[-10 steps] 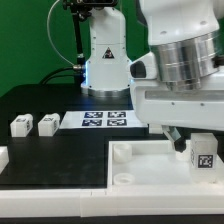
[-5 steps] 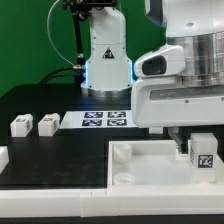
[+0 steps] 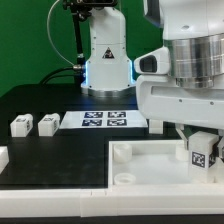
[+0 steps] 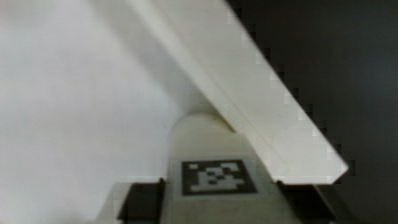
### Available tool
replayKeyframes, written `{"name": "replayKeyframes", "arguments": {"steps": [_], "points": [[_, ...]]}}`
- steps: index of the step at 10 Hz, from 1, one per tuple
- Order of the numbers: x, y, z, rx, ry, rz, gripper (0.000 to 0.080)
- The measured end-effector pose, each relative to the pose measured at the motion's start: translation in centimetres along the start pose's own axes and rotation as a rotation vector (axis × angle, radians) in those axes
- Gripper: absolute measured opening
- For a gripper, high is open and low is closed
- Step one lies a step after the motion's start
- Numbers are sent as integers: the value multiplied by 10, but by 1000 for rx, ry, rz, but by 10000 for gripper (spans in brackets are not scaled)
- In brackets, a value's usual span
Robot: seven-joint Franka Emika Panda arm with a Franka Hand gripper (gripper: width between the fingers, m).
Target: Assemble one leg
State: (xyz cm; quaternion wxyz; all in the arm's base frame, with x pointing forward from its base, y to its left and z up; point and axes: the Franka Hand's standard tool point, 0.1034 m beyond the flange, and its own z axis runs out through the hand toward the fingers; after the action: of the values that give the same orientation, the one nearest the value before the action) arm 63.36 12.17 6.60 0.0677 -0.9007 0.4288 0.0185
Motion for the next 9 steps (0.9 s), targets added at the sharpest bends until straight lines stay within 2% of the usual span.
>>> {"name": "replayKeyframes", "arguments": {"steps": [2,5,6,9], "points": [[0,-4,2,25,-48,432,296],[3,-9,2,36,-87,915,295],[4,-10,1,34,-88,999,295],[3,-9,2,29,-82,1018,295]]}}
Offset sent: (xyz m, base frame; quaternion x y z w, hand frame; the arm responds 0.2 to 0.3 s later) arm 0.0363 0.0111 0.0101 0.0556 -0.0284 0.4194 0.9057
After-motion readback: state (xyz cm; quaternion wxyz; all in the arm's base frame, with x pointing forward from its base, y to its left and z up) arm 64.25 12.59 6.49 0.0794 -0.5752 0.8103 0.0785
